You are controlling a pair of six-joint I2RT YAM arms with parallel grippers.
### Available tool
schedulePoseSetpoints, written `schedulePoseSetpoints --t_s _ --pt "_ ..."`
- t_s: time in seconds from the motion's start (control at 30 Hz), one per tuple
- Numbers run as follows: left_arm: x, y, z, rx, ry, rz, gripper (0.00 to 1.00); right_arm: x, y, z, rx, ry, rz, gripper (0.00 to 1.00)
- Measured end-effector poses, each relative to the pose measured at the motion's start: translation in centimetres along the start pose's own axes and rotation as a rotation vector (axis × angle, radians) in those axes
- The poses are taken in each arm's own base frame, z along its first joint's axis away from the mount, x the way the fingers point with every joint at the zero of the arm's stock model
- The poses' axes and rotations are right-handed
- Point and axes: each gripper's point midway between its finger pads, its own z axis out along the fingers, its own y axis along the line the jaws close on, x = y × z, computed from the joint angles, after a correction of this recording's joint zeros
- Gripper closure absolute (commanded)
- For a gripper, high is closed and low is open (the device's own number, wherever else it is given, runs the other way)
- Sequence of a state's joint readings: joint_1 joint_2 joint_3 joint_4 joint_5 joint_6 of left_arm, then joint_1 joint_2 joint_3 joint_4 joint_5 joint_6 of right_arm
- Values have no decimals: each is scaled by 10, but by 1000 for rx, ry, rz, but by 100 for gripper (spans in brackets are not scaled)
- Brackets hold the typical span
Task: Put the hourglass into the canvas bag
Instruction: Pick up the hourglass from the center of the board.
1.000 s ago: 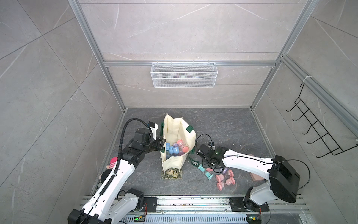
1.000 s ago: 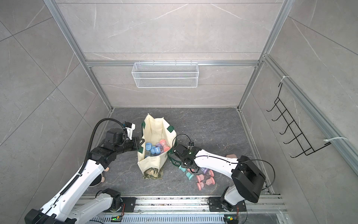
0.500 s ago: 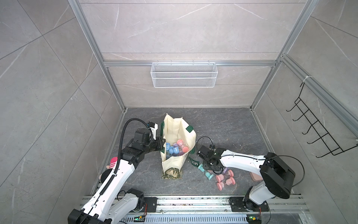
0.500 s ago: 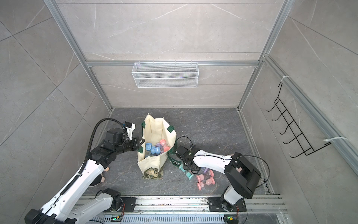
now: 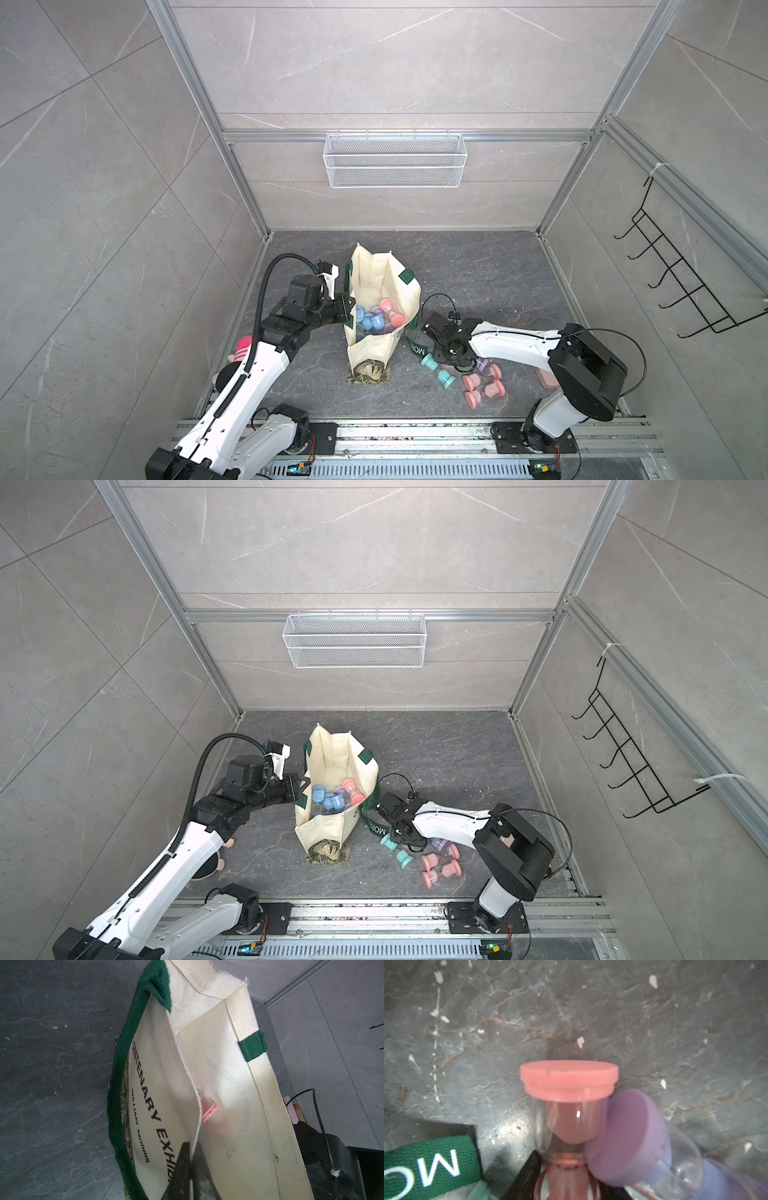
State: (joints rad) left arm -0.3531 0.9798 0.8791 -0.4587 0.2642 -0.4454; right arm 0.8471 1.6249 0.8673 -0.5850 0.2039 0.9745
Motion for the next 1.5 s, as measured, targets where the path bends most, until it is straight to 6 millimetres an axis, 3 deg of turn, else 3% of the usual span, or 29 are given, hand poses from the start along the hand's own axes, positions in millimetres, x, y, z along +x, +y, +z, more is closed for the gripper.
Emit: schedulePoseSetpoints --t_s 0.13,0.43,1.27,1.5 --pt "0 0 0 0 0 0 100 -1 0 -1 -4 1 4 77" --pt "0 0 0 0 0 0 100 -3 -2 -16 -17 -9 -21 85" --pt "0 0 0 0 -1 0 100 -45 7 -117 -283 -271 20 92" --pt "0 0 0 1 -1 0 100 -64 11 -161 -349 -357 18 92"
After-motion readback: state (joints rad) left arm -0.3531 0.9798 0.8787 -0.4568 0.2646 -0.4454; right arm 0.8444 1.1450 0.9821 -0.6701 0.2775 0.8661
